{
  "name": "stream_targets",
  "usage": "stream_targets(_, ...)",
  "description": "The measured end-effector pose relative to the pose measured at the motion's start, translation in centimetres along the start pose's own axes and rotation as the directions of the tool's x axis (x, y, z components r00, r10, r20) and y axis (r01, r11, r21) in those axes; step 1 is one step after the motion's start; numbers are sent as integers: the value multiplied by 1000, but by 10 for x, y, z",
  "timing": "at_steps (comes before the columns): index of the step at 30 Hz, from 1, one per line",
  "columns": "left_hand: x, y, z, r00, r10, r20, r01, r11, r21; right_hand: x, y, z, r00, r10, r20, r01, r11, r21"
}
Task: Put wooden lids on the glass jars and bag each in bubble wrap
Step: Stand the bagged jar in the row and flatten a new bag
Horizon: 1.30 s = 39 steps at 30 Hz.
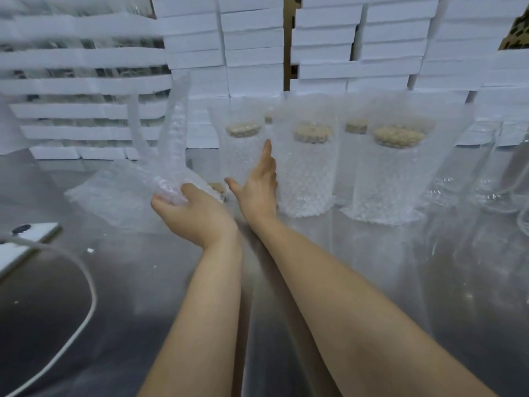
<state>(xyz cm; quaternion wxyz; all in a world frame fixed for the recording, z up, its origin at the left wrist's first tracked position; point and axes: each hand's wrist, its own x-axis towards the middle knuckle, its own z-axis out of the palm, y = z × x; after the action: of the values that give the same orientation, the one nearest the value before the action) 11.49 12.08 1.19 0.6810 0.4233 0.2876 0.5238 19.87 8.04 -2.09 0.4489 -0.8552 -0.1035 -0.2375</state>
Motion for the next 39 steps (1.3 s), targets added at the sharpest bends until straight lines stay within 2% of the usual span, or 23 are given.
stream_targets(7, 2, 2, -3, 999, 49, 20, -50, 998, 39, -31, -3, -15, 992, -120, 37, 123, 989, -83)
stream_targets(9, -3, 2, -3, 991, 107, 77, -116, 986, 116, -45, -4, -25, 988, -149, 48, 150, 988, -26)
stream_targets(11, -14, 6, -5, 953, 232, 193, -273, 937, 219, -60, -4, -38, 981, -184, 63, 181, 982, 43)
stream_targets(12, -19, 7, -7, 896, 328, 299, -412, 866, 283, -68, -3, -46, 975, -208, 77, 202, 976, 75)
stream_targets(14, -29, 9, -12, 659, 467, 590, -736, 561, 378, -84, 1, -62, 955, -281, 94, 264, 950, 164)
stream_targets(15, -35, 11, -14, 541, 456, 707, -835, 392, 387, -92, 6, -71, 947, -308, 86, 286, 936, 203)
stream_targets(16, -42, 14, -14, 487, 399, 777, -872, 269, 409, -98, 13, -82, 946, -317, 65, 297, 930, 217)
stream_targets(19, -71, 18, -11, 517, 106, 849, -854, 8, 520, -101, 39, -121, 963, -268, 42, 254, 945, 207)
stream_targets(21, -89, 12, -15, 478, -153, 865, -875, -171, 454, -98, 55, -145, 983, -164, 86, 141, 963, 228)
stream_targets(22, -95, 10, -18, 453, -268, 850, -890, -191, 414, -95, 61, -155, 991, -95, 89, 69, 964, 256)
stream_targets(23, -100, 10, -21, 433, -363, 825, -901, -160, 403, -93, 66, -163, 997, -24, 72, 2, 957, 290)
stream_targets(25, -101, 13, -23, 395, -464, 793, -892, 14, 452, -86, 75, -175, 995, 99, 14, -97, 929, 357)
stream_targets(27, -95, 17, -18, 387, -432, 815, -804, 274, 527, -80, 79, -180, 984, 179, -23, -156, 907, 391)
stream_targets(28, -89, 18, -14, 410, -353, 841, -757, 382, 530, -78, 81, -180, 977, 209, -31, -179, 897, 404)
stream_targets(29, -83, 17, -12, 443, -232, 866, -748, 438, 499, -77, 81, -180, 972, 233, -34, -198, 888, 414)
stream_targets(30, -78, 14, -11, 447, -88, 890, -788, 433, 438, -77, 81, -180, 968, 248, -36, -211, 883, 418)
stream_targets(31, -74, 9, -12, 389, 44, 920, -857, 384, 344, -76, 80, -180, 967, 251, -38, -212, 883, 418)
stream_targets(32, -72, 2, -12, 282, 98, 954, -914, 330, 236, -76, 79, -181, 969, 242, -48, -201, 889, 412)
stream_targets(34, -73, -12, -14, 9, -28, 1000, -959, 282, 16, -74, 79, -189, 971, 206, -125, -143, 910, 388)
stream_targets(35, -72, -18, -15, -86, -151, 985, -957, 287, -40, -72, 81, -196, 961, 187, -204, -103, 926, 364)
stream_targets(36, -73, -22, -15, -118, -263, 957, -953, 300, -35, -70, 84, -205, 937, 166, -306, -63, 945, 321)
stream_targets(37, -73, -25, -16, -101, -328, 939, -954, 300, 2, -68, 90, -216, 897, 136, -421, -29, 968, 249)
stream_targets(39, -74, -26, -16, 27, -360, 933, -972, 210, 109, -64, 106, -244, 767, 48, -640, -19, 998, 53)
